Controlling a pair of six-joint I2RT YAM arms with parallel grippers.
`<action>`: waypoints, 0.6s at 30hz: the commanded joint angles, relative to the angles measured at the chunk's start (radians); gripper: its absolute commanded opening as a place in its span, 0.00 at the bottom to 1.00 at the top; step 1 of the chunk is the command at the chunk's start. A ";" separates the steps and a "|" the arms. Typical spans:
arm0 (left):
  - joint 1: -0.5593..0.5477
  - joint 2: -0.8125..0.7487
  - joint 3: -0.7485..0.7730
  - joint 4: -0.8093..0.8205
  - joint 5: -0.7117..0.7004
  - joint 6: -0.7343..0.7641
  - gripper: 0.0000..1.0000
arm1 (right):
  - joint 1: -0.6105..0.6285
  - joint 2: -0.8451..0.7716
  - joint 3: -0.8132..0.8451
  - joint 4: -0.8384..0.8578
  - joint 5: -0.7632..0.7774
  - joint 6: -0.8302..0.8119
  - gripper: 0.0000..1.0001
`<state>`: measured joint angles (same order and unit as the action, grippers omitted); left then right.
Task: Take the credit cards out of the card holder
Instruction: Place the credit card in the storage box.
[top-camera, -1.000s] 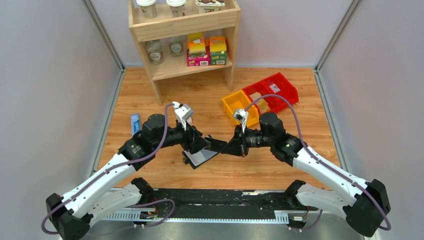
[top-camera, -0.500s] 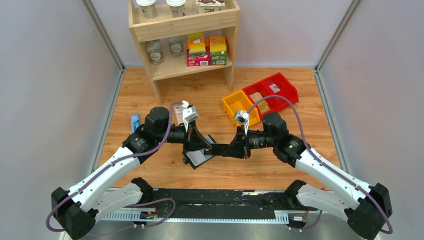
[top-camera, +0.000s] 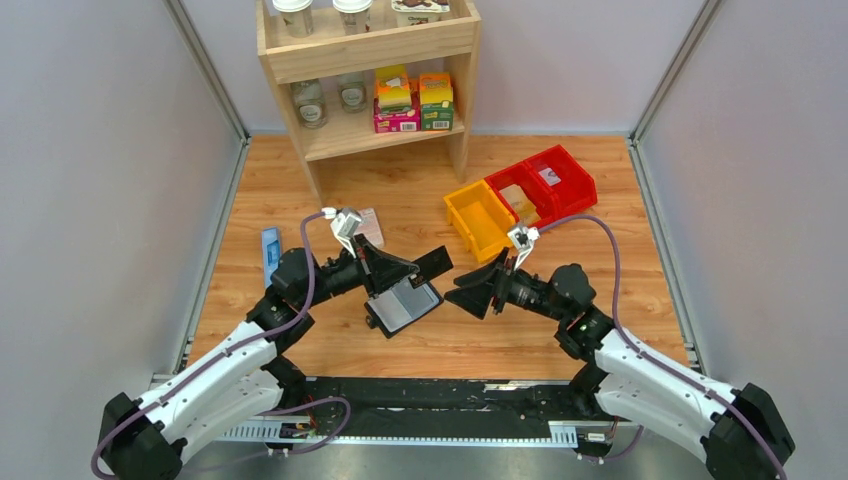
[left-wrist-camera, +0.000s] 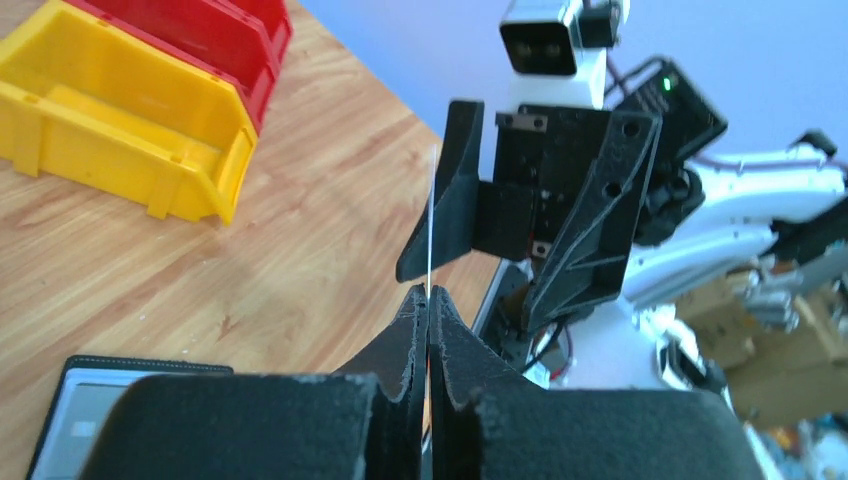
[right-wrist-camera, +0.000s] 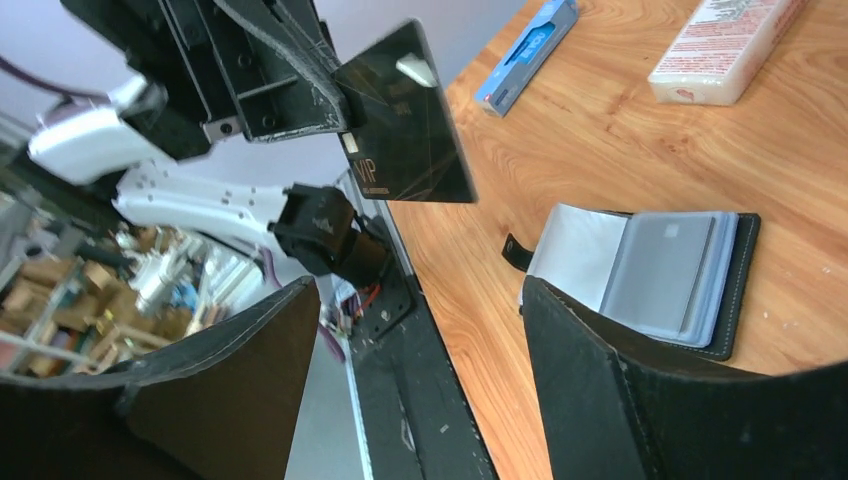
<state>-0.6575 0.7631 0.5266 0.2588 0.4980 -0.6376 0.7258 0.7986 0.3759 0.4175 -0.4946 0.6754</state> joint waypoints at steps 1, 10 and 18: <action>0.002 0.004 -0.079 0.328 -0.133 -0.241 0.00 | 0.001 0.030 -0.035 0.329 0.120 0.188 0.77; -0.036 0.024 -0.117 0.438 -0.225 -0.336 0.00 | 0.003 0.174 -0.002 0.504 0.145 0.257 0.72; -0.054 0.073 -0.134 0.500 -0.243 -0.373 0.00 | 0.004 0.264 0.029 0.633 0.128 0.303 0.66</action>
<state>-0.6994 0.8120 0.4099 0.6735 0.2771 -0.9798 0.7258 1.0443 0.3462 0.9035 -0.3759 0.9470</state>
